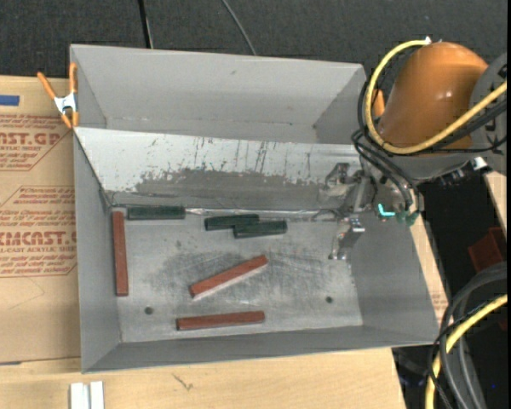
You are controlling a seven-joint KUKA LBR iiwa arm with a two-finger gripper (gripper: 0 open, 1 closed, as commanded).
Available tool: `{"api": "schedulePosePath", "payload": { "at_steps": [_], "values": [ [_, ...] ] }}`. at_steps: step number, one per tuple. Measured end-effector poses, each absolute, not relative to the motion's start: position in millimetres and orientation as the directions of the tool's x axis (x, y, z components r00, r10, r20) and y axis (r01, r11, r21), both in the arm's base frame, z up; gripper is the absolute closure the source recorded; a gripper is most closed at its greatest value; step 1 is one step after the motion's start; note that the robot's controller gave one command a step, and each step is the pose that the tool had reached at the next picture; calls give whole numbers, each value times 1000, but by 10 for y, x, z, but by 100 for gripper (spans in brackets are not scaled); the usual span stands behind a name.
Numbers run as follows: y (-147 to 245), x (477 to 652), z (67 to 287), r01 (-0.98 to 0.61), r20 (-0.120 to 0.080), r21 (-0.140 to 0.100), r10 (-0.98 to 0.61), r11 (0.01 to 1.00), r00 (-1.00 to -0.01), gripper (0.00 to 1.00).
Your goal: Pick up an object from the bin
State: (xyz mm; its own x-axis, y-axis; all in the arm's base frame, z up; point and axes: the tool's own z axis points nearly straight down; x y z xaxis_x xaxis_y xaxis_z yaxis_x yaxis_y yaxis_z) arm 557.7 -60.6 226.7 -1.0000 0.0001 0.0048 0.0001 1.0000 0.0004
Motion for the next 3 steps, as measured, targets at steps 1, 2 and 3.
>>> {"api": "schedulePosePath", "payload": {
  "at_steps": [1,2,3],
  "values": [
    [-605,5592,2301,0,-2,-1,0,1000,-1000,0],
    [-370,5649,1790,-6,-9,-1,-6,1000,-1000,0],
    [-232,5371,1087,-21,-4,0,-21,1000,-1000,0]
  ]
}}
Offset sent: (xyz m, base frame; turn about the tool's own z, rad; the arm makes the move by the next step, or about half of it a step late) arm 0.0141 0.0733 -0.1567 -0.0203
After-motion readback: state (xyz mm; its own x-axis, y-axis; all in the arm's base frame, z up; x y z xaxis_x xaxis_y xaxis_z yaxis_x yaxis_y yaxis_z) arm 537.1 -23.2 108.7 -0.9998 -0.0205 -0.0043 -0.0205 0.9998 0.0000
